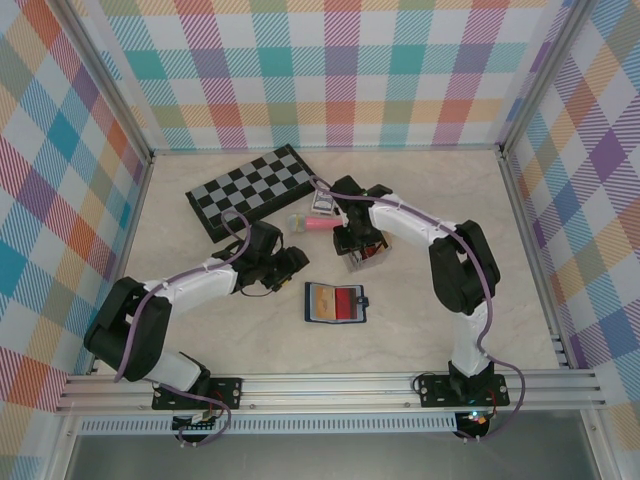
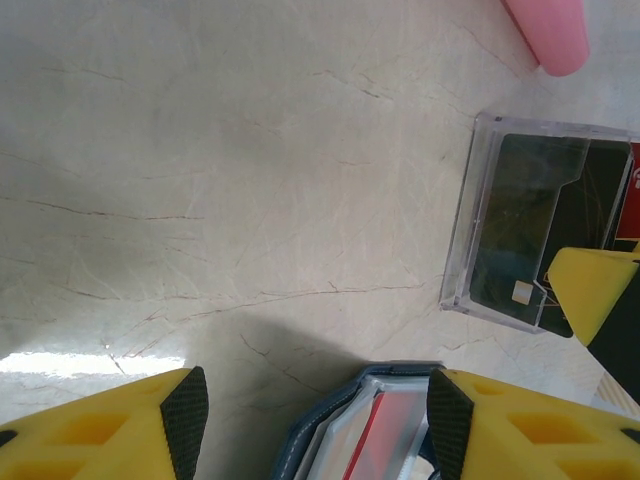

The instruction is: Put the credit cards into the card holder

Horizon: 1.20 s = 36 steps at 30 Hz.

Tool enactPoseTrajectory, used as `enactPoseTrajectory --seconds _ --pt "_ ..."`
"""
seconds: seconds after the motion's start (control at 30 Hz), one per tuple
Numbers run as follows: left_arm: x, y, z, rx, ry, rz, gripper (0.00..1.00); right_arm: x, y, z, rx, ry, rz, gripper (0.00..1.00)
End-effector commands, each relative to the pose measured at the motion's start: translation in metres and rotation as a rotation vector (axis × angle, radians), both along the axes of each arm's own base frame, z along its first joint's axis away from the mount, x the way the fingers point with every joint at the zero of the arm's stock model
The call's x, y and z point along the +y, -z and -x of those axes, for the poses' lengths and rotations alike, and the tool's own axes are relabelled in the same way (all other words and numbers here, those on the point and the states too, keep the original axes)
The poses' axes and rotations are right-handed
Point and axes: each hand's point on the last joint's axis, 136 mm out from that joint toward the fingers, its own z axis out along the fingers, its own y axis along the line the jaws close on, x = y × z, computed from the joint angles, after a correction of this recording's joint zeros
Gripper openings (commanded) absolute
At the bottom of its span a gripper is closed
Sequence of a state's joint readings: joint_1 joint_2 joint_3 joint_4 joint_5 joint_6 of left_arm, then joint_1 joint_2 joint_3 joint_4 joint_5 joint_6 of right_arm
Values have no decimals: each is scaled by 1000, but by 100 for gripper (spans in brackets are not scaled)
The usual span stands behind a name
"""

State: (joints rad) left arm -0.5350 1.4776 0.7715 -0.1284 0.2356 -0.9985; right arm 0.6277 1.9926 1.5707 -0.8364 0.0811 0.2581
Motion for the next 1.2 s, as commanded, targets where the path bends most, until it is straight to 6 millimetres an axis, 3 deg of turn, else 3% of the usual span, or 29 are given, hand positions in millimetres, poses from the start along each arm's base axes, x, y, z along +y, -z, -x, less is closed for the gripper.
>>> enactPoseTrajectory --seconds 0.0,0.37,0.7,1.17 --pt "-6 -6 -3 -6 26 5 62 5 0 5 37 0 -28 44" --pt "-6 -4 -2 1 28 -1 62 16 8 1 64 -10 -59 46" --pt "-6 -5 -2 1 27 -2 62 21 -29 3 17 -13 -134 44" --pt "-7 -3 -1 5 33 -5 62 17 -33 0 12 23 -126 36"
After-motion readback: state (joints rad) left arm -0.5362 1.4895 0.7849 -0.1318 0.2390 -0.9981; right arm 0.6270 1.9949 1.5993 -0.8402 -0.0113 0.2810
